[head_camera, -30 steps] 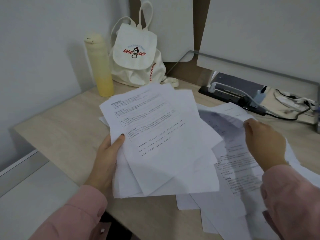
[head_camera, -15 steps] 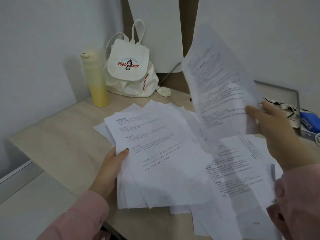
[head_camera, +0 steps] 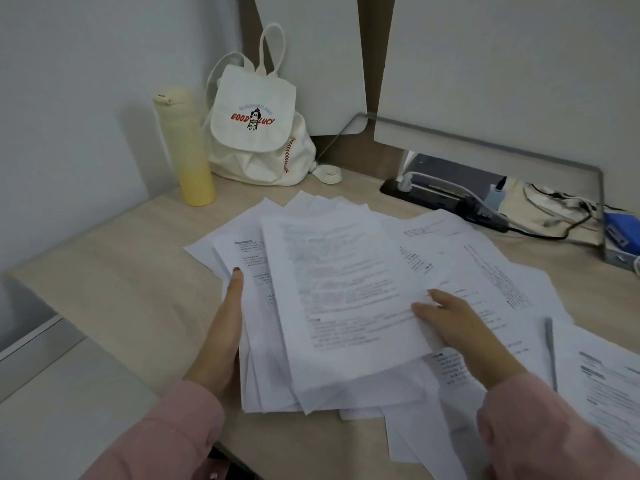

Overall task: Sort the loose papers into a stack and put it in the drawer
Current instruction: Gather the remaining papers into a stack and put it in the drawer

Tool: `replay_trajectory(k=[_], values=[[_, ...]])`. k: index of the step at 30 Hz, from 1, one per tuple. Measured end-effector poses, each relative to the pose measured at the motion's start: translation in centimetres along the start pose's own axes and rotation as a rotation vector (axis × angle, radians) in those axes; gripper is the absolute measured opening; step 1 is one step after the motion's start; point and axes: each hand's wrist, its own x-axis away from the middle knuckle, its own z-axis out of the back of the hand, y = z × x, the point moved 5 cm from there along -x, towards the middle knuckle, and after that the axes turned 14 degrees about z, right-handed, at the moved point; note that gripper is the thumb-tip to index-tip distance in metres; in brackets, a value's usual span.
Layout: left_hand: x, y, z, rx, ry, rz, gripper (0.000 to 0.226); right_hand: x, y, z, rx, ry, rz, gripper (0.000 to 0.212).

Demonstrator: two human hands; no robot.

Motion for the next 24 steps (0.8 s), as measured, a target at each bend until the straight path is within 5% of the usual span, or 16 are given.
replay_trajectory(k=[2, 5, 11, 17, 24], values=[[-0.2, 0.2, 0.1, -0.034, 0.044, -0.022, 0.026, 0.4, 0.2, -1.1, 0.057, -0.068, -0.003, 0.015], [-0.8, 0.3, 0.6, -0.168, 0.113, -0.079, 0.032, 0.1, 0.9, -1.6, 0.124, -0.095, 0.025, 0.034], [-1.5, 0.3, 1.6, -0.279, 0.18, -0.152, 0.037, -1.8, 1.3, 3.0, 0.088, 0.119, 0.052, 0.032], [-2.0, 0.8, 2.2, -0.328, 0.236, -0.207, 0.031, -4.0, 2.4, 4.4, -0.289, 0.185, -0.119, 0.037], [-2.1, 0.5, 2.4, -0.387, 0.283, -0.181, 0.036, -6.3, 1.8, 3.3, -0.319, 0.189, -0.189, 0.015]])
